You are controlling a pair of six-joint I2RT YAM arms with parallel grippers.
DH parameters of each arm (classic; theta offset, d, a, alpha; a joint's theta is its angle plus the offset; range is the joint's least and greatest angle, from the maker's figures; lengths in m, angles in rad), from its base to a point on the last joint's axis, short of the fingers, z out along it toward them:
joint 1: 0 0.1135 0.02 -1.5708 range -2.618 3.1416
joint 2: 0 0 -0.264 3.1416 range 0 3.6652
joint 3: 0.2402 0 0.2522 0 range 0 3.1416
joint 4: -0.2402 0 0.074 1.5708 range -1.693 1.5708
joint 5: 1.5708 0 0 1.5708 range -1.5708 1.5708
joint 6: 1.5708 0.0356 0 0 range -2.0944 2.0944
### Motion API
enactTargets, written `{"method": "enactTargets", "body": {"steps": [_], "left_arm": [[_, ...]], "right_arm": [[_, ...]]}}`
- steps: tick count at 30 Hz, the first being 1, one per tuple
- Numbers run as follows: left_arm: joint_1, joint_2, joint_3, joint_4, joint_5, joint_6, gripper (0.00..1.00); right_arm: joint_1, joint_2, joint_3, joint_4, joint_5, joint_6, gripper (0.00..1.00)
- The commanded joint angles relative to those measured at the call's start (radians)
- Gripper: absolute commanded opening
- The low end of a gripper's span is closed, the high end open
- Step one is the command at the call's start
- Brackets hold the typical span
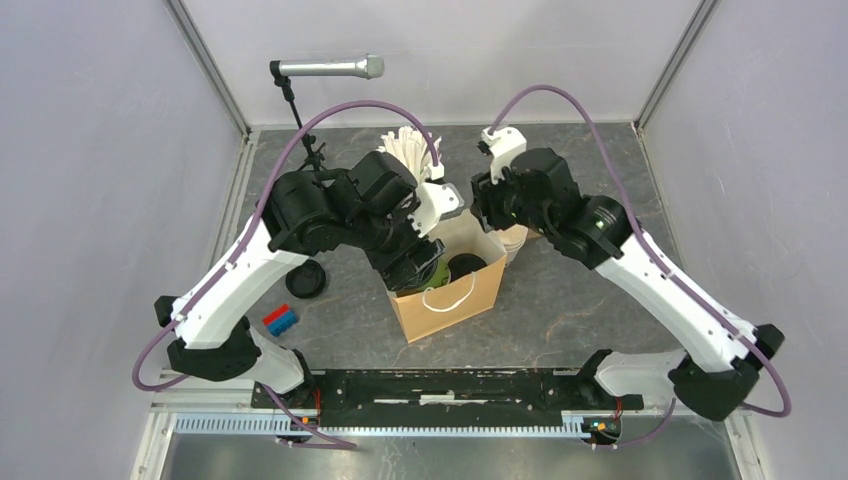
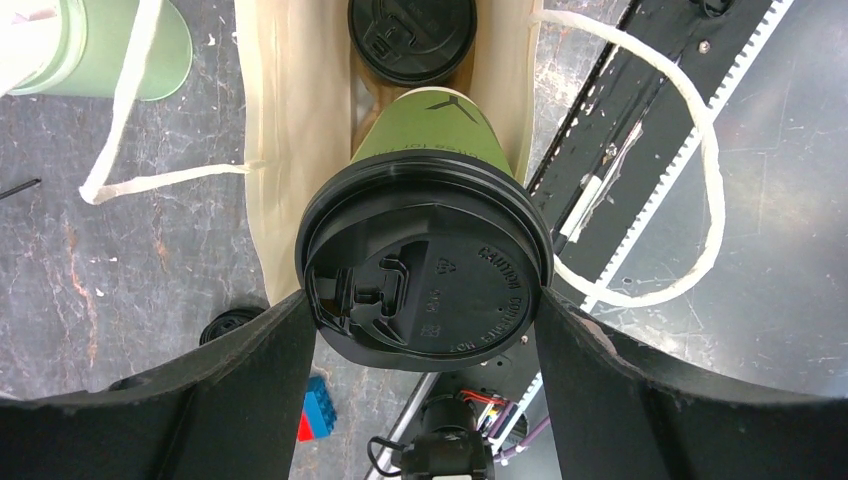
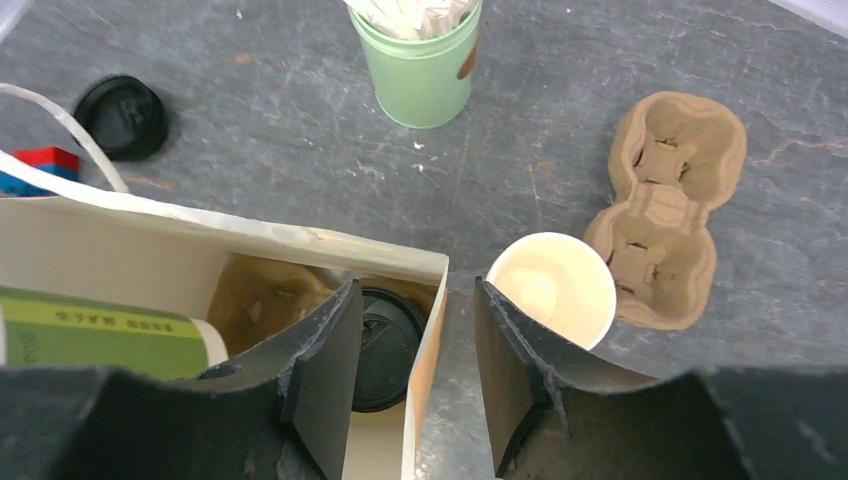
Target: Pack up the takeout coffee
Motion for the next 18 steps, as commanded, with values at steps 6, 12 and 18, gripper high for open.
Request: {"method": "enactTargets", "body": {"steps": [6,12,18], "left_arm": [[-0.007,0.017,0.053,-0.030,-0.022,0.028,0.52],[-0.007,0.021,0.054,-0.031,-0.022,0.028,0.52],[-0.006,0.015,0.053,-0.036,-0.057,0.036,0.52]], "right_arm": [[0.000,0.204,0.239,-0.252,0.023,-0.115,0.52],[0.000,0.248,0.276,-0.252,0.027,-0.133,0.44],[0.000,0.269,0.269,-0.249,0.030,-0.122,0.29]]}}
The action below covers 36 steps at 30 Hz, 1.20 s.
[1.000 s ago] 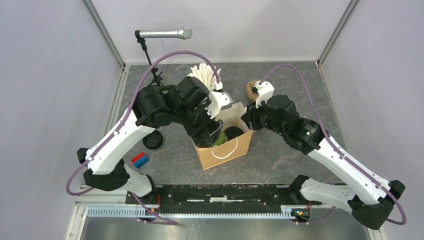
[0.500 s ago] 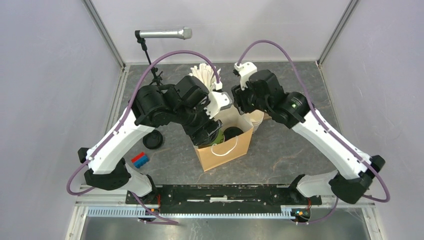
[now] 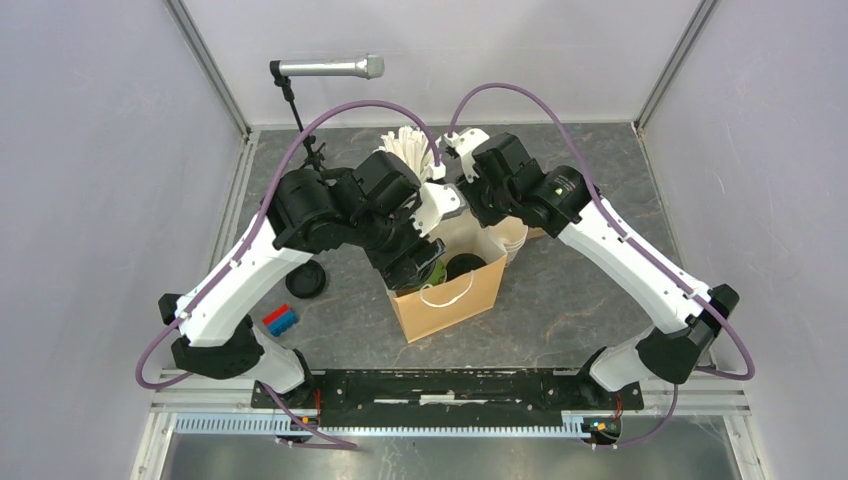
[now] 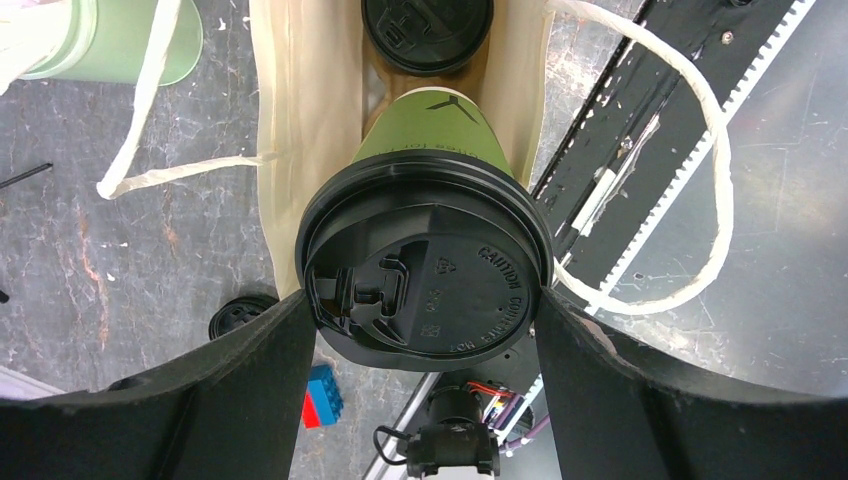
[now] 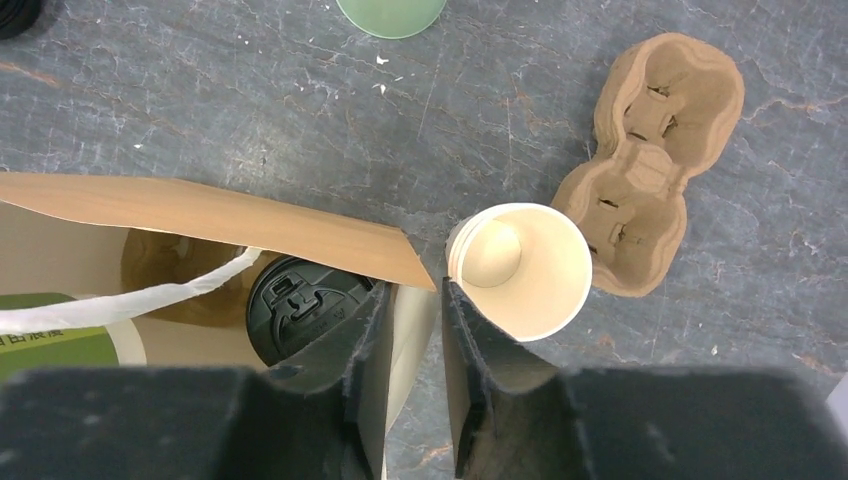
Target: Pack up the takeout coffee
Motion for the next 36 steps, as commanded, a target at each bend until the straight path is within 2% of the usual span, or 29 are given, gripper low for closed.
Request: {"method": "enactTargets", "body": {"steps": [1,4,6,13,21,29,36], "left_arm": [[-0.006,-0.007,0.035,-0.011,-0.037,0.039,0.52],[-0.006,-0.023,0.025,-0.021,-0.064,0.046,0.52],[-0.006,-0.040,0.014,-0.019,-0.082,0.051,0.52],[-0.008,-0.086,-0.012,-0.018,-0.203,0.090,0.52],[-0.035,-0.074,0.041,-0.016,-0.248,0.102,0.53],[-0.044,0.001,0.177,-0.005,-0.239,0.112,0.53],[-0.103,0.017,0.114,-0.066,-0.307,0.110,0.52]], "right_arm": [[0.000,0.011,0.032,0.004,0.012,0.005,0.23],[0.000,0.009,0.020,0.031,-0.009,0.032,0.07],[0.000,-0.001,0.006,0.070,-0.020,0.068,0.00],[0.001,-0.082,-0.164,0.313,-0.042,0.234,0.00],[0.011,-0.142,-0.223,0.436,0.027,0.300,0.00],[0.011,-0.176,-0.252,0.534,0.057,0.362,0.00],[0.011,-0.206,-0.320,0.580,0.033,0.387,0.00]]}}
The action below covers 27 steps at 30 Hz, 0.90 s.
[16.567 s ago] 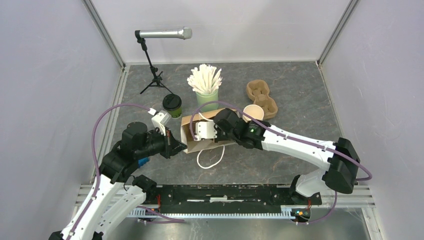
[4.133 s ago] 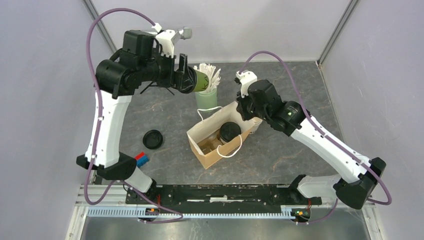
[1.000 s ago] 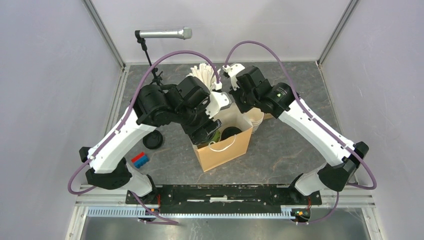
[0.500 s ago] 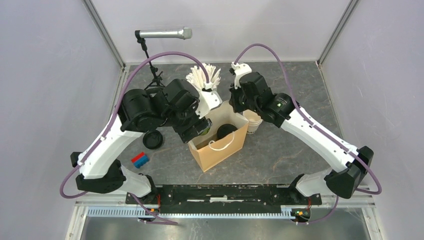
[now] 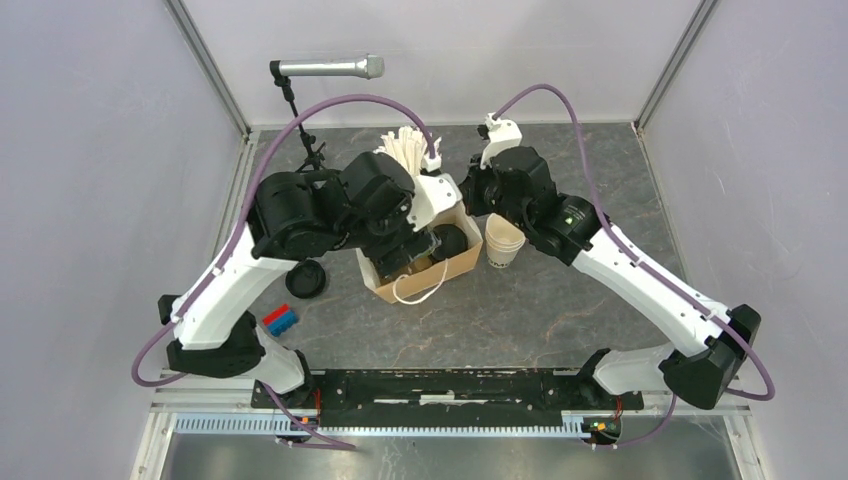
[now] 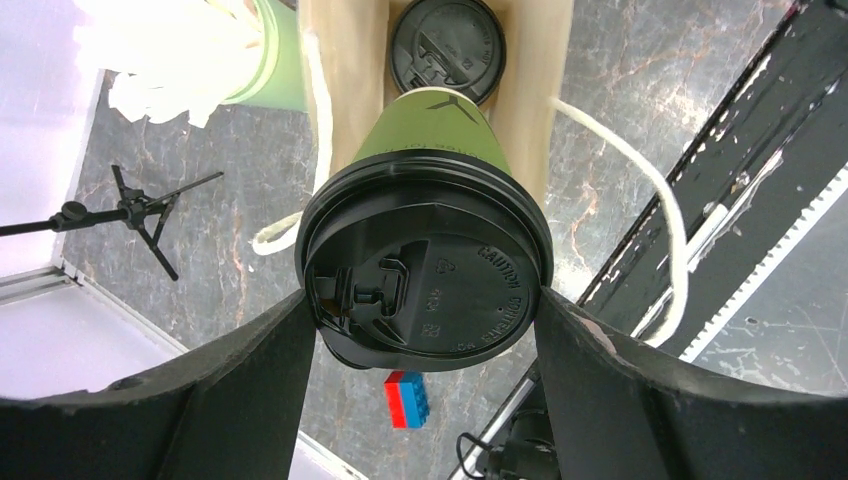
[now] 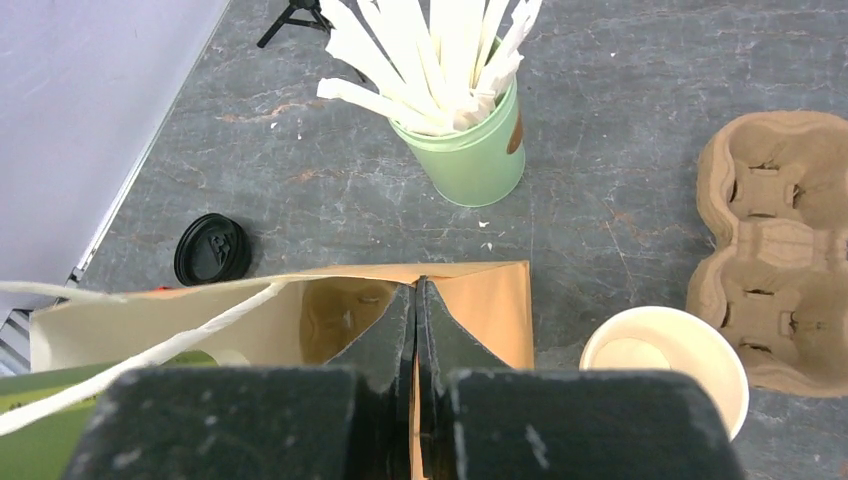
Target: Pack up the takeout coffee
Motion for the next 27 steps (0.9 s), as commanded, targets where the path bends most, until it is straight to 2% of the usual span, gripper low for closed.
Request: {"method": "enactTargets", "body": {"steps": [1,6,12,20,27], "left_arm": [[-0.053,0.003,-0.058,-0.047,-0.058,0.034,0.52],[-0.093,-0.001,-0.121,-0.068,-0.071,-0.043,0.51],[-0.109,0.041,-0.113,-0.068,-0.092,-0.081,0.48],[-0.162,0.057,-0.100,-0.071,-0.129,-0.093,0.48],[-0.184,0.082,-0.177,-0.069,-0.184,-0.078,0.48]], "right_arm": [[0.004,-0.074,-0.091,0.099,-0.005,0.041,0.00],[0.004,-0.186,-0.249,0.166,-0.048,0.024,0.00],[0.004,-0.295,-0.380,0.212,-0.089,-0.030,0.00],[0.004,-0.344,-0.396,0.151,-0.100,-0.066,0.00],[0.004,-0.343,-0.393,0.154,-0.144,-0.085,0.00]]}}
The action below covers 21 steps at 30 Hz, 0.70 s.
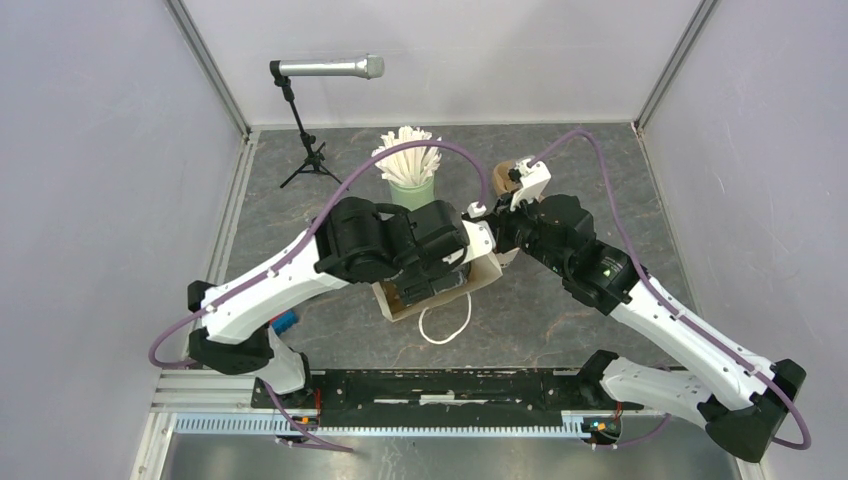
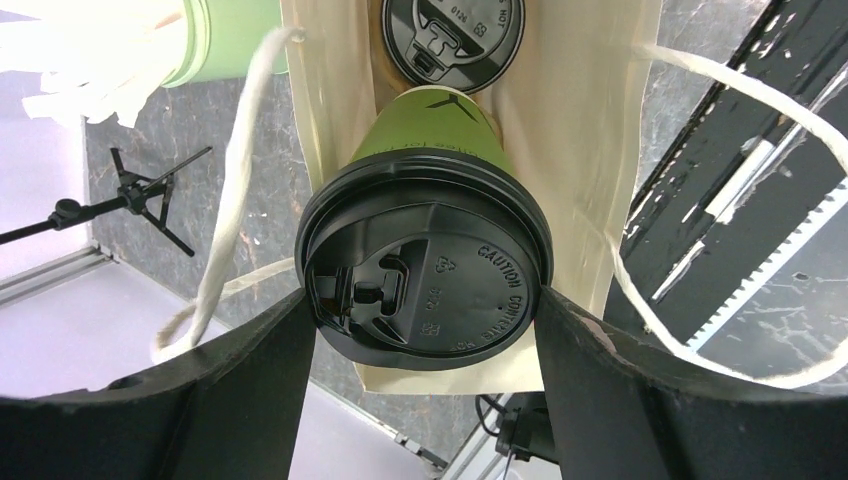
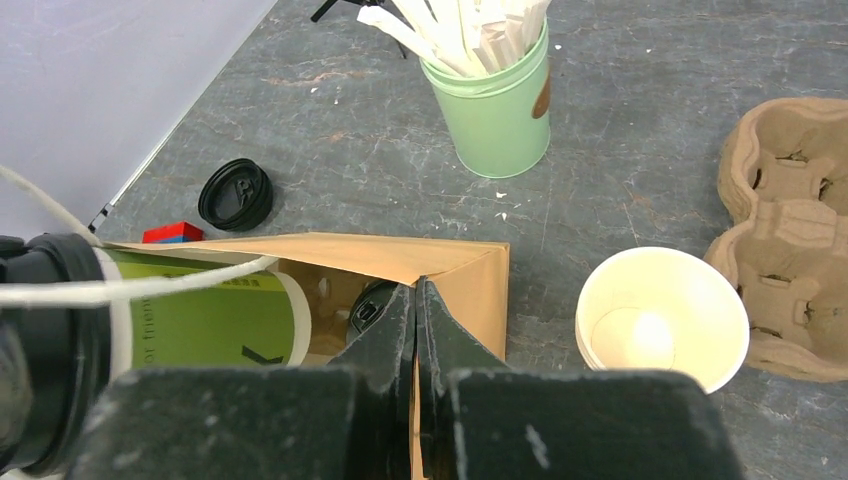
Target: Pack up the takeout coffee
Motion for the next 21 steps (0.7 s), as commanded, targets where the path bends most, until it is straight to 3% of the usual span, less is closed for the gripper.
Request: {"method": "enactTargets", "body": {"steps": [1,13,21], "left_arm": [[-0.009,0.029,-0.031,-0.065,-0.070,-0.007,0.47],[-0.009,0.103,0.081,-0.017,-0.063,0.026,0.48],[-0.009,0.121,0.078,0.012,-0.047,0.051,0.48]], "right_arm": [[0.004,-0.012,-0.008,-0.018,-0.039,-0.030,0.00],[0.004,0.006,-0.001,0.005,-0.061,-0.049,0.00],[0.004,0.010,0.009,-0.006,-0.055,-0.054,0.00]]}}
